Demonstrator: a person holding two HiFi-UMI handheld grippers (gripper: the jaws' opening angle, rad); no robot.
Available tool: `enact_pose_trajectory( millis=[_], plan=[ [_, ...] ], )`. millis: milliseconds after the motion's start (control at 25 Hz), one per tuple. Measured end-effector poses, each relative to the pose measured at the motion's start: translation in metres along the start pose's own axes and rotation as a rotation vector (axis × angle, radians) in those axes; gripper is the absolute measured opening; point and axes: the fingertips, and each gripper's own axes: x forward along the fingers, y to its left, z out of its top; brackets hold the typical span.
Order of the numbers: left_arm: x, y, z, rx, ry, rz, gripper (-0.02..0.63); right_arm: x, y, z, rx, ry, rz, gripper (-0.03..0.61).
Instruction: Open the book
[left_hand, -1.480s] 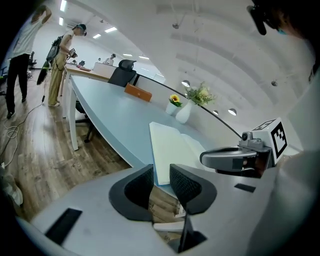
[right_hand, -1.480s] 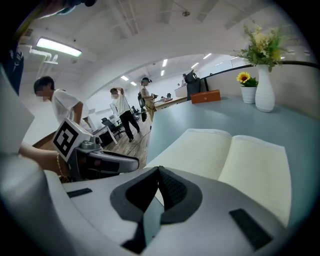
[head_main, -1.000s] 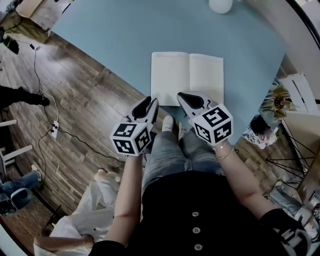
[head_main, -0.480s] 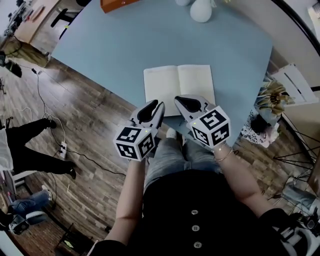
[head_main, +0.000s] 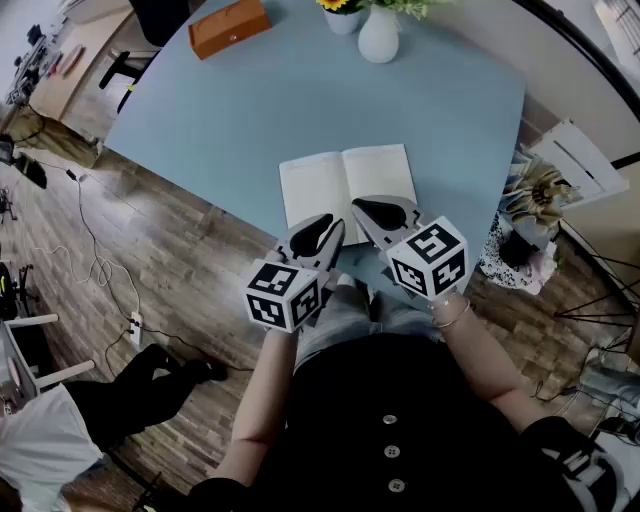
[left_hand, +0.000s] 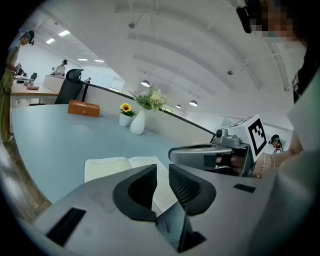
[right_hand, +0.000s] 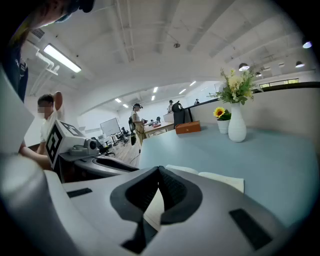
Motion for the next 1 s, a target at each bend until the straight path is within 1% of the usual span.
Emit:
enact_pose_trajectory(
  millis=[160, 360, 520, 760, 880, 1000],
  plan=[
    [0.002, -0.008, 0.004, 0.021, 0.007, -0.021, 0.074, -0.011, -0.002, 0.006, 0.011, -0.019, -0.005, 0.002],
    [0.0, -0.016, 0.016, 0.073, 0.0, -0.027, 0.071, -0.024, 0.002, 0.01, 0.0, -0.033, -0.006, 0.002],
    [0.001, -0.024, 0.021, 0.086, -0.014, -0.038, 0.053, -0.035, 0.002, 0.01, 0.005, -0.046, -0.009, 0.002],
    [0.003, -0.032, 0.019, 0.122, -0.028, -0.02, 0.034, -0.045, 0.0, 0.007, 0.011, -0.061, -0.019, 0.002],
    [0.006, -0.036, 0.016, 0.139, -0.019, -0.029, 0.026, -0.049, 0.0, 0.006, 0.008, -0.057, -0.019, 0.002],
    [0.009, -0.042, 0.012, 0.135, -0.007, -0.04, 0.018, -0.054, 0.003, 0.006, -0.001, -0.052, -0.013, 0.0]
  ],
)
